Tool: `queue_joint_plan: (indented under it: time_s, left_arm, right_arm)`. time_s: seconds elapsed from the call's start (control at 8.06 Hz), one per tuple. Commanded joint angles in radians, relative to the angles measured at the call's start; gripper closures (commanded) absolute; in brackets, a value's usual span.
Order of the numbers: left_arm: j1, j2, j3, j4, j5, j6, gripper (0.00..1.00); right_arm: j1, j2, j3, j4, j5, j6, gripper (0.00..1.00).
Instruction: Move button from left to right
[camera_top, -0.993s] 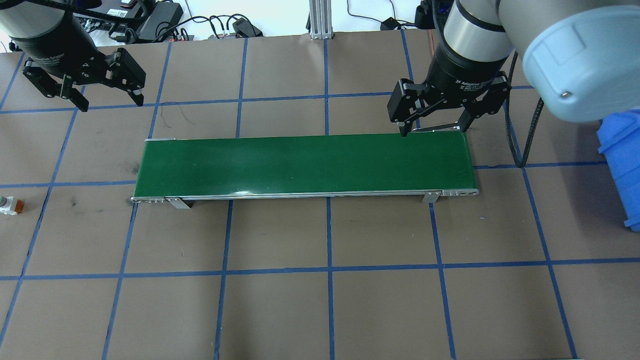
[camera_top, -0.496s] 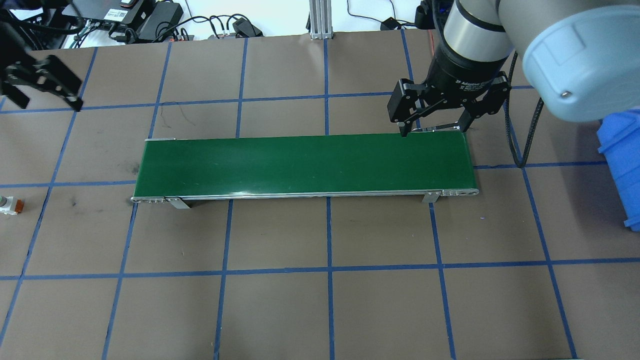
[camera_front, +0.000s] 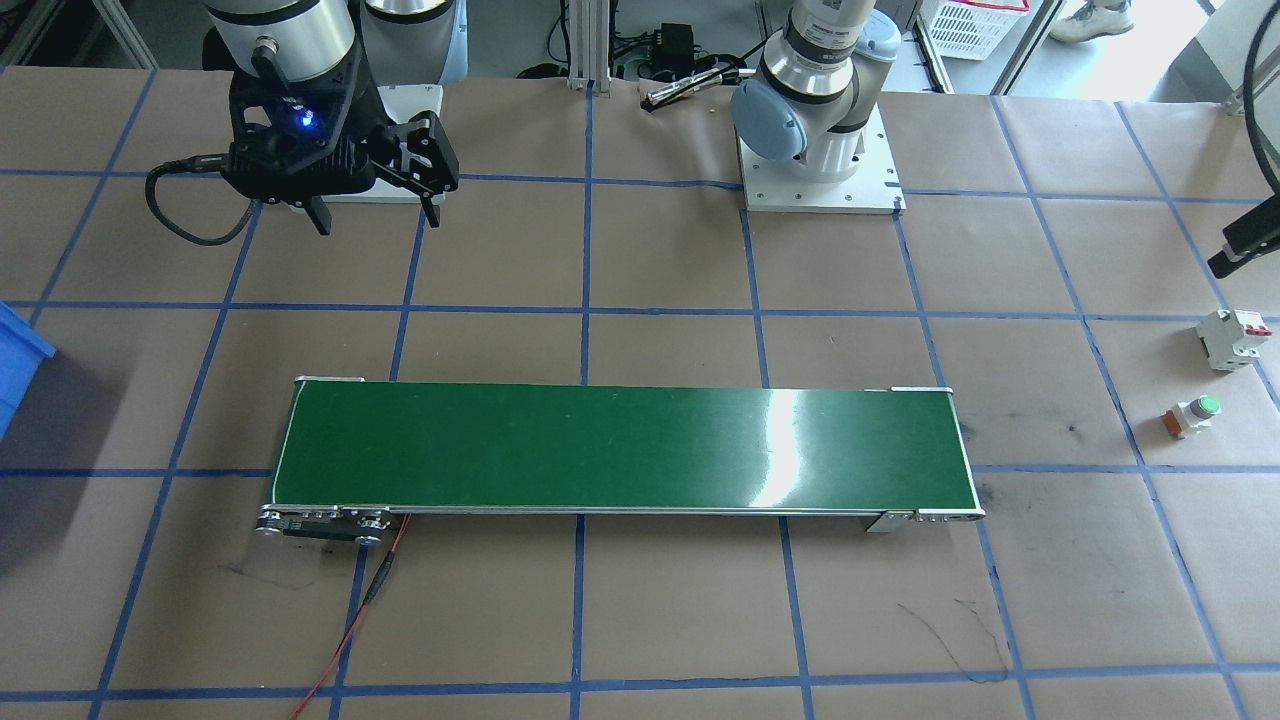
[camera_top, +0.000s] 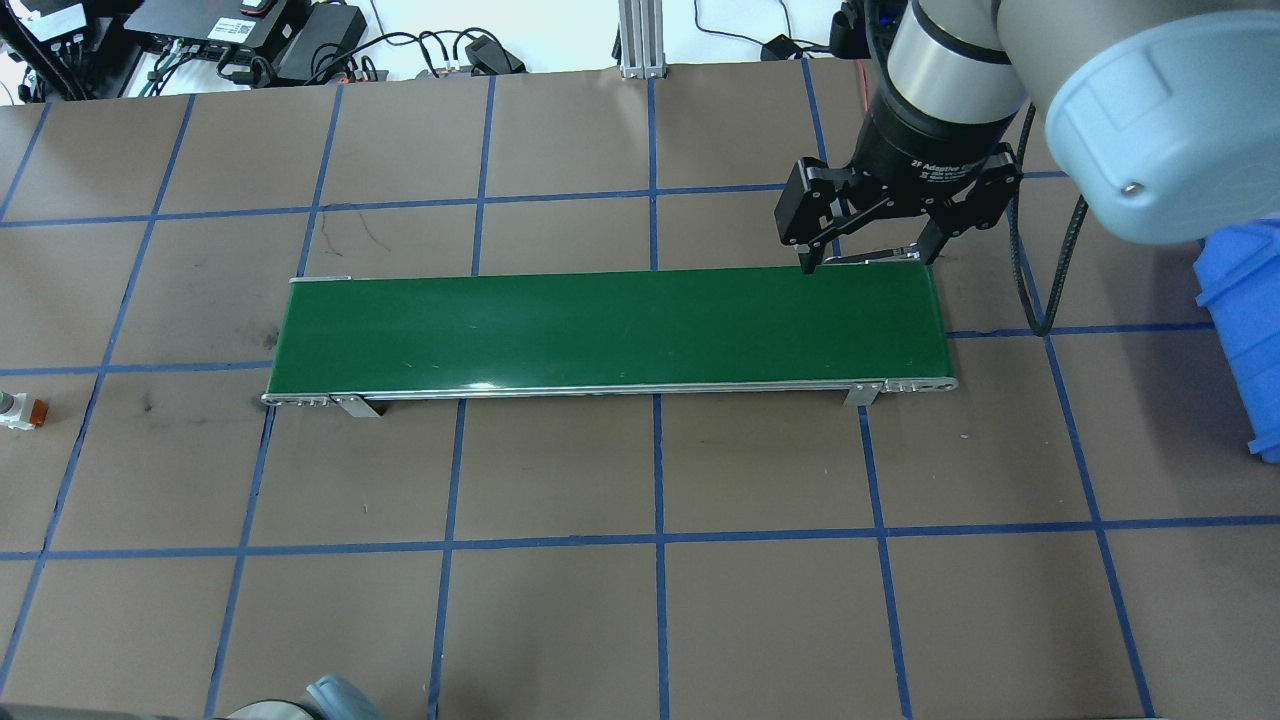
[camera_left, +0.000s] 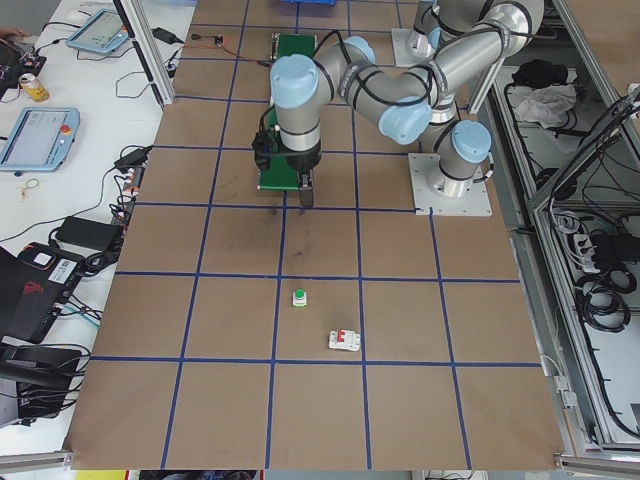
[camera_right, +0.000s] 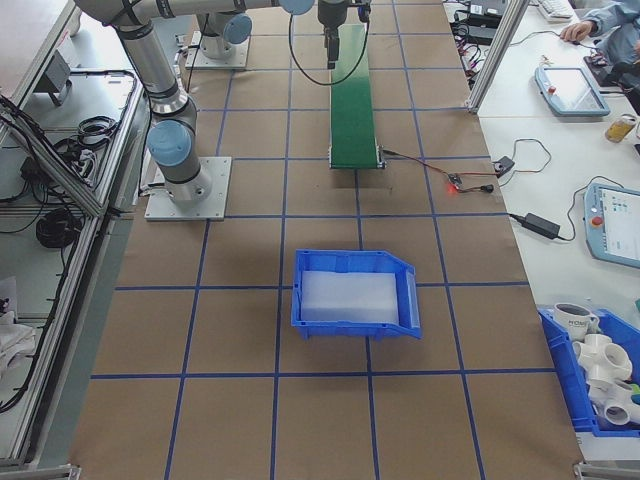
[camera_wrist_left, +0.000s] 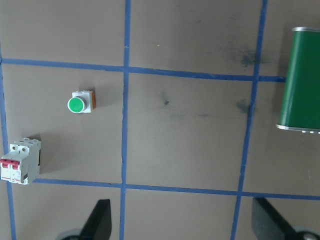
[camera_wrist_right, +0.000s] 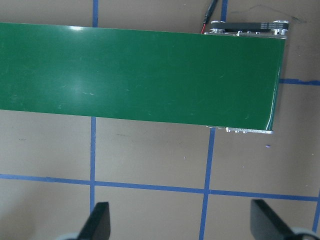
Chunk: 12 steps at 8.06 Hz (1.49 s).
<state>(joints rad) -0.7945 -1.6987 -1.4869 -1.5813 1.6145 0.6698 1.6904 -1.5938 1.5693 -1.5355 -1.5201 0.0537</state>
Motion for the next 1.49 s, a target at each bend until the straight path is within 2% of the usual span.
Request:
queue_joint_plan:
  time_s: [0.0, 0.12, 0.25, 0.87, 1.24, 1.36]
  left_arm:
    - [0.078, -0.207, 0.002, 0.160, 0.001, 0.022, 0.00]
    - [0.080, -0.269, 0.010, 0.212, 0.002, -0.024, 0.00]
    - [0.080, -0.316, 0.010, 0.234, 0.007, -0.164, 0.00]
    - [0.080, -0.407, -0.003, 0.353, 0.010, -0.112, 0.00]
    - [0.080, -0.443, -0.004, 0.353, 0.086, -0.089, 0.00]
    - [0.080, -0.455, -0.004, 0.357, 0.093, -0.082, 0.00]
  right_arm:
    - [0.000, 0.000, 0.000, -0.002, 0.000, 0.000, 0.00]
    - [0.000, 0.000, 0.000, -0.002, 0.001, 0.000, 0.00]
    - [0.000, 0.000, 0.000, -0.002, 0.001, 0.002, 0.00]
    - [0.000, 0.000, 0.000, -0.002, 0.000, 0.000, 0.00]
    - [0.000, 0.000, 0.000, -0.002, 0.000, 0.000, 0.00]
    - [0.000, 0.000, 0.000, -0.002, 0.000, 0.002, 0.00]
